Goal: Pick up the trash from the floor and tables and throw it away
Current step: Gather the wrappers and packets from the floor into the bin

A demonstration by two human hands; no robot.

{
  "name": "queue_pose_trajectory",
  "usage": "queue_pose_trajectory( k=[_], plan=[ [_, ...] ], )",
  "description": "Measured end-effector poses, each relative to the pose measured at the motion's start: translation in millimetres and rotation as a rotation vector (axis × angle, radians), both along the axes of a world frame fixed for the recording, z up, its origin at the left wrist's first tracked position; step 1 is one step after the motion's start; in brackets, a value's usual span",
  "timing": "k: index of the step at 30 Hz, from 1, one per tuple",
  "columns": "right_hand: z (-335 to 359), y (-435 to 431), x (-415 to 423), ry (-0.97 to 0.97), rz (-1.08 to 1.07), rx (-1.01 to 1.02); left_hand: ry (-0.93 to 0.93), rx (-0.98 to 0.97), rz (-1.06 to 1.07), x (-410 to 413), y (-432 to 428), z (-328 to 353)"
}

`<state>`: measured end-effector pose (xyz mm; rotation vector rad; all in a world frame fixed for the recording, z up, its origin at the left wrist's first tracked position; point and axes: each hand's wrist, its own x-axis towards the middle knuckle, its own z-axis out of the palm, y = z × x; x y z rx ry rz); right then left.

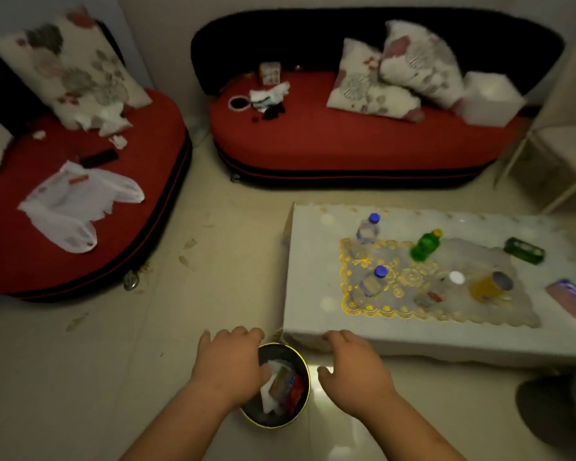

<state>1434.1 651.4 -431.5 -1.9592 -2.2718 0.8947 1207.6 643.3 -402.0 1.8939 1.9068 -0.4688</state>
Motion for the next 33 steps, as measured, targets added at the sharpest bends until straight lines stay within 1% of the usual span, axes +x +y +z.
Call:
queue_pose_trajectory(
  k=[3, 6, 9, 13, 18, 23, 28, 33],
  plan=[
    [63, -13, 36, -0.016, -0.088, 0.075, -0.017, 0.063, -0.113, 32, 7, 65],
    [114, -37, 87, -0.026, -0.223, 0.140, -0.052, 0.141, -0.245, 80, 11, 119],
    [155, -72, 149, -0.052, -0.368, 0.201, -0.102, 0.196, -0.387, 147, 10, 163],
    [193, -143, 248, -0.096, -0.571, 0.231, -0.193, 0.221, -0.579, 257, -17, 201],
    [215, -260, 365, -0.133, -0.797, 0.224, -0.246, 0.193, -0.813, 402, -85, 223],
    [230, -384, 457, -0.189, -1.020, 0.232, -0.304, 0.190, -1.042, 537, -174, 239],
    [240, -488, 515, -0.205, -1.254, 0.222, -0.340, 0.169, -1.257, 641, -248, 251],
    [236, -567, 547, -0.211, -1.486, 0.199, -0.379, 0.122, -1.466, 724, -304, 247]
  ],
)
